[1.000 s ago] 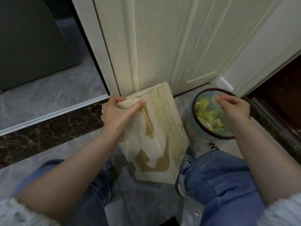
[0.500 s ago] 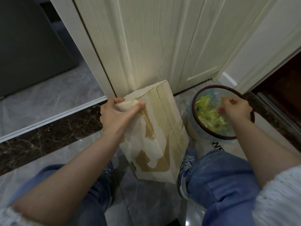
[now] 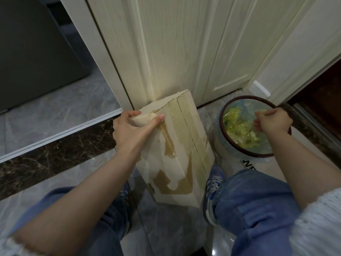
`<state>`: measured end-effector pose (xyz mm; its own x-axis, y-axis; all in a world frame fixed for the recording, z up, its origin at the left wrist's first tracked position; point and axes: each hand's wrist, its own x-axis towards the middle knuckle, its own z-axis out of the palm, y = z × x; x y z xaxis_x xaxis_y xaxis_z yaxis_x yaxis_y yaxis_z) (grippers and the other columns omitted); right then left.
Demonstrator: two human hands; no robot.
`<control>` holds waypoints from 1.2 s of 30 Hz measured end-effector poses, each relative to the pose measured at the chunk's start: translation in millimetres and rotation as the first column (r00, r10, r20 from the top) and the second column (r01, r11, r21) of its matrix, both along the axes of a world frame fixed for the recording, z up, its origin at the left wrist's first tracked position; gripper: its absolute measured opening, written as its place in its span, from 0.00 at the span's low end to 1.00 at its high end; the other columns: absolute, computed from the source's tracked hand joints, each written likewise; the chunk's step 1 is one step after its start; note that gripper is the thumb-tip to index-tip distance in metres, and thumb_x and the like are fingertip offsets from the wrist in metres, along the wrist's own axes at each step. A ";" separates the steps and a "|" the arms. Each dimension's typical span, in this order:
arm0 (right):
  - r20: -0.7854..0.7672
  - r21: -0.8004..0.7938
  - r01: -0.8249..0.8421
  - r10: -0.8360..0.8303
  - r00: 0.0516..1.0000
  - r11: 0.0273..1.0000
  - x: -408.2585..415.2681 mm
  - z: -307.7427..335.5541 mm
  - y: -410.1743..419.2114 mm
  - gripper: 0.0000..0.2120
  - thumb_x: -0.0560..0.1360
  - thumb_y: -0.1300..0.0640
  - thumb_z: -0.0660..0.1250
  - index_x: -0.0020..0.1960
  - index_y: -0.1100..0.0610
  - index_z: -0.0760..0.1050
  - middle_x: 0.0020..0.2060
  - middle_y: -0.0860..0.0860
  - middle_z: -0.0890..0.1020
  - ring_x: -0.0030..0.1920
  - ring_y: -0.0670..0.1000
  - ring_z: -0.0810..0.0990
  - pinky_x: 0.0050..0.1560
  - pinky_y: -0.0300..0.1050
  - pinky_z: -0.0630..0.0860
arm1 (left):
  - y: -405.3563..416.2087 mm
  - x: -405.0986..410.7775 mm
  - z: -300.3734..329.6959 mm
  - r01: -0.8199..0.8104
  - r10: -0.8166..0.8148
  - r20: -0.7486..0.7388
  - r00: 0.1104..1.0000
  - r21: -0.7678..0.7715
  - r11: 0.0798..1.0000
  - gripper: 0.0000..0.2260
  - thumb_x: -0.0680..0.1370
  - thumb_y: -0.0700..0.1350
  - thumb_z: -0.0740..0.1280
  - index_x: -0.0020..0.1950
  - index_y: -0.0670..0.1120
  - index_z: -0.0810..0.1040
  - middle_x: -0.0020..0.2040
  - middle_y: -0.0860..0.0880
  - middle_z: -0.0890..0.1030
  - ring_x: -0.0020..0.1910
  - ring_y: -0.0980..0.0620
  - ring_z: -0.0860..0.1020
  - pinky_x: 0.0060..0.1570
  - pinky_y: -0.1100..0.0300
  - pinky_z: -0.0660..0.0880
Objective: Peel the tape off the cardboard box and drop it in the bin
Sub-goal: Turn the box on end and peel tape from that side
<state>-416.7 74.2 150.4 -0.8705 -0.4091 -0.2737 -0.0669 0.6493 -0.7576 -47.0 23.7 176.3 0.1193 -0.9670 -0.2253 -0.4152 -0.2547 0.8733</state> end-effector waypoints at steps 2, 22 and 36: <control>-0.085 0.074 -0.056 0.062 0.994 0.996 -0.6 0.0 1.8 0.16 0.74 0.47 0.74 0.40 0.56 0.73 0.40 0.59 0.84 0.37 0.55 0.82 0.44 0.52 0.82 | 0.3 0.7 0.0 -0.003 0.003 -0.006 1.000 0.000 1.000 0.42 0.46 0.82 0.71 0.54 0.63 0.76 0.64 0.52 0.75 0.65 0.47 0.74 0.63 0.42 0.76; -0.055 0.126 -0.094 0.101 0.993 0.988 1.3 -2.2 3.1 0.03 0.78 0.64 0.66 0.50 0.59 0.78 0.43 0.58 0.83 0.37 0.54 0.83 0.42 0.48 0.82 | -1.2 4.8 -5.2 0.005 -0.005 -0.013 1.000 -0.012 1.000 0.41 0.48 0.81 0.72 0.55 0.62 0.76 0.65 0.51 0.74 0.66 0.46 0.73 0.64 0.43 0.76; -0.166 0.199 -0.112 0.147 0.975 0.974 0.0 -0.7 3.6 0.07 0.75 0.55 0.71 0.41 0.52 0.74 0.43 0.56 0.84 0.48 0.55 0.82 0.52 0.47 0.76 | -2.7 4.7 -6.8 0.011 -0.011 -0.002 1.000 -0.028 1.000 0.42 0.49 0.81 0.72 0.56 0.61 0.77 0.66 0.51 0.75 0.64 0.48 0.75 0.64 0.44 0.76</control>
